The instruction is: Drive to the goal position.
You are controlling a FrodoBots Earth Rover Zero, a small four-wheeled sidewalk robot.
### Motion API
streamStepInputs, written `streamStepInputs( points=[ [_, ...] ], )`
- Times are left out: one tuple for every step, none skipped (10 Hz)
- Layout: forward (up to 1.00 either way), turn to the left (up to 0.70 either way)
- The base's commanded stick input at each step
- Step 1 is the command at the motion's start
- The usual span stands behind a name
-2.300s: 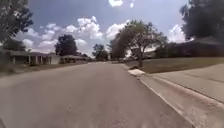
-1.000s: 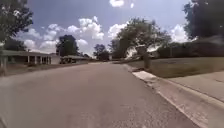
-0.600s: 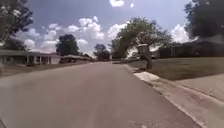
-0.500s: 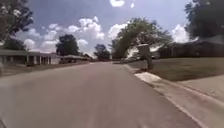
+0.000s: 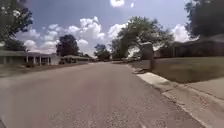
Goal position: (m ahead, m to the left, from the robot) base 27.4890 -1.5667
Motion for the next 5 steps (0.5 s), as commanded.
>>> streamStepInputs(
  points=[
    [0.7, 0.0],
    [0.7, 0.0],
    [0.7, 0.0],
    [0.7, 0.0],
    [0.7, 0.0]
  ],
)
